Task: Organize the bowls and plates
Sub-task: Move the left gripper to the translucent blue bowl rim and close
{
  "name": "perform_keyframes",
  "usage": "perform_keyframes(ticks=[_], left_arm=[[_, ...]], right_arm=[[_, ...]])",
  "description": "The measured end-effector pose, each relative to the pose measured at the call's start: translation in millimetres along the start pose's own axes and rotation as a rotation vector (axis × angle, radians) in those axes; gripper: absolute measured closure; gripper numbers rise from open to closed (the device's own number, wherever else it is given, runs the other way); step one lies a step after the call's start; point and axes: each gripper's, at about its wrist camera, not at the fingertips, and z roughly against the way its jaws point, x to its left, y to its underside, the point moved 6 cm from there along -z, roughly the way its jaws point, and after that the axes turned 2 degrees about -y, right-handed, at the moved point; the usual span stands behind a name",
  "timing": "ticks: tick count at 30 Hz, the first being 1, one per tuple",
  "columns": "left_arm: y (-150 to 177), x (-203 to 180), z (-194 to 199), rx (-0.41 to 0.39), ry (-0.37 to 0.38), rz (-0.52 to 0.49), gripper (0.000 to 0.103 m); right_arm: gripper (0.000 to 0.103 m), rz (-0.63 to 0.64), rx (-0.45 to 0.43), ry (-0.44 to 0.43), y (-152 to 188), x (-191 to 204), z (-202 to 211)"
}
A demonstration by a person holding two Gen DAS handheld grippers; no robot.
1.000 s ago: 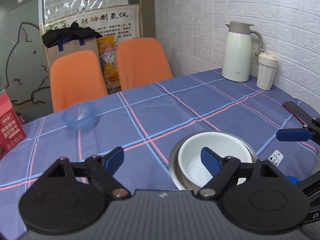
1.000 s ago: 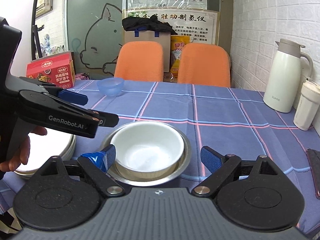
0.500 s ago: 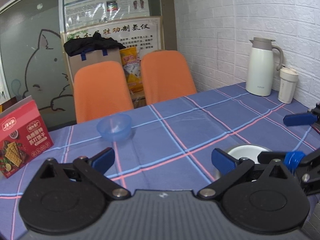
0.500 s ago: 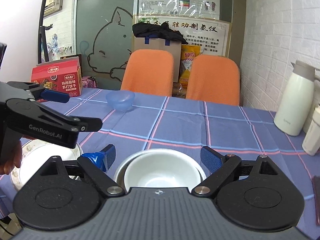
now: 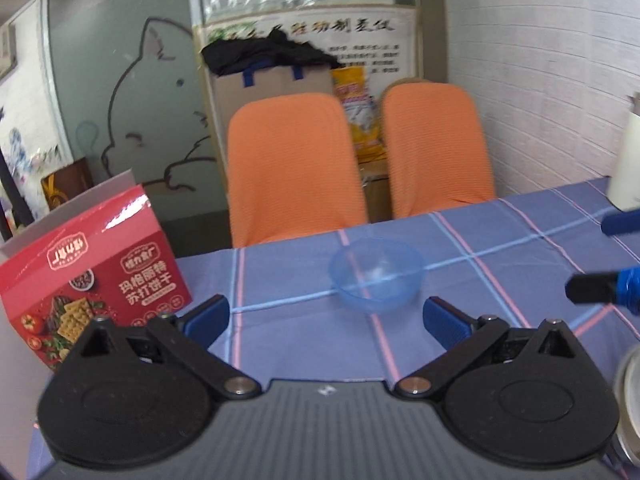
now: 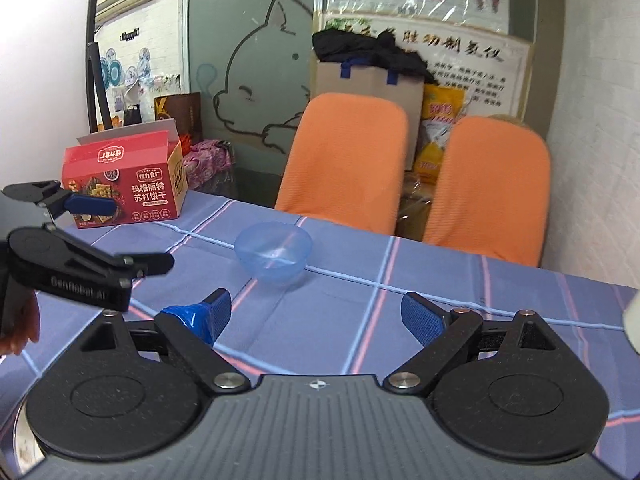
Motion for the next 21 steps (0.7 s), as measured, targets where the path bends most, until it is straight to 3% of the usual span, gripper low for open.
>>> perform_keyframes(ticks=[4, 10, 13, 21], left_arm=[[-12, 17, -44, 0.044, -0.008, 0.046, 0.000], [-23, 2, -112, 0.142, 0.121, 0.114, 0.000], [-24, -9, -142, 0.184, 0.128, 0.098, 0.000], [-18, -16, -179, 0.224, 0.150, 0.109, 0.000]], right_arm=[[0.024, -0.026, 0.063, -0.040, -2, -2, -43], [0.024, -0.030, 0.165, -0.083, -2, 5, -102], [0.024, -0.008, 0.206, -0.085, -1, 9, -126], [0.024, -0.009, 0.277, -0.106, 3, 9, -162]])
